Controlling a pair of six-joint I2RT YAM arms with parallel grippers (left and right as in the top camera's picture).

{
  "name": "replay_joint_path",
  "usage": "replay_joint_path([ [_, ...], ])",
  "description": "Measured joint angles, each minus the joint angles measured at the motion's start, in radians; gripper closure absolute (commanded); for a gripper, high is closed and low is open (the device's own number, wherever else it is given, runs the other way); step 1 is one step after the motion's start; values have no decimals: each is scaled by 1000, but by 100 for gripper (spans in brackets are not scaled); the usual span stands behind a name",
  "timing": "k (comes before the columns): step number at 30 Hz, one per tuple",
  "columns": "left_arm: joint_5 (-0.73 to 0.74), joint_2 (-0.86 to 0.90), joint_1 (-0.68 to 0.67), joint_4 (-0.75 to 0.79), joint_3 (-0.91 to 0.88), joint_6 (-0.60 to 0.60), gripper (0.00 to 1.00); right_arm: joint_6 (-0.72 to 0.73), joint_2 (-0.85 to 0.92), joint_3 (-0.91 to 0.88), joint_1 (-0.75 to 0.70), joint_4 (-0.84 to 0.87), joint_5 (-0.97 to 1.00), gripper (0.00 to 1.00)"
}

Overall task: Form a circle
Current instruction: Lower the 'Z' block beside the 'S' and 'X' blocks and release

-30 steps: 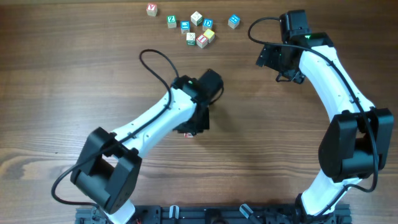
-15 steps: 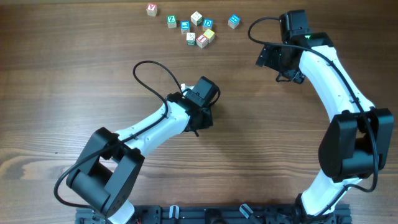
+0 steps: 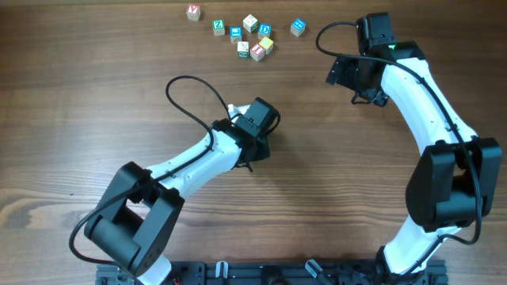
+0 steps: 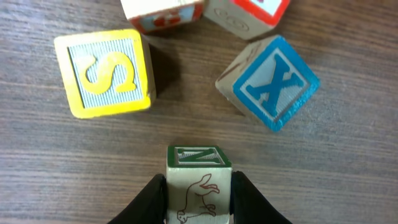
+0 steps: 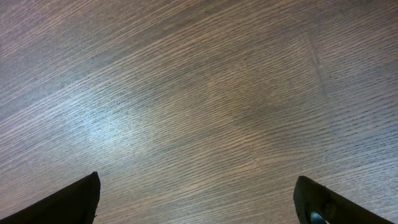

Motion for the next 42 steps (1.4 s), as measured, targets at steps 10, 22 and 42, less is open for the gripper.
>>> replay_joint_path([
  [10, -18, 0, 5, 0, -3, -18, 50, 0, 0, 0, 0, 0, 0, 0],
  [22, 9, 1, 5, -10, -7, -18, 68, 0, 0, 0, 0, 1, 0, 0],
  [42, -33, 1, 5, 18, -7, -21, 67, 0, 0, 0, 0, 3, 0, 0],
])
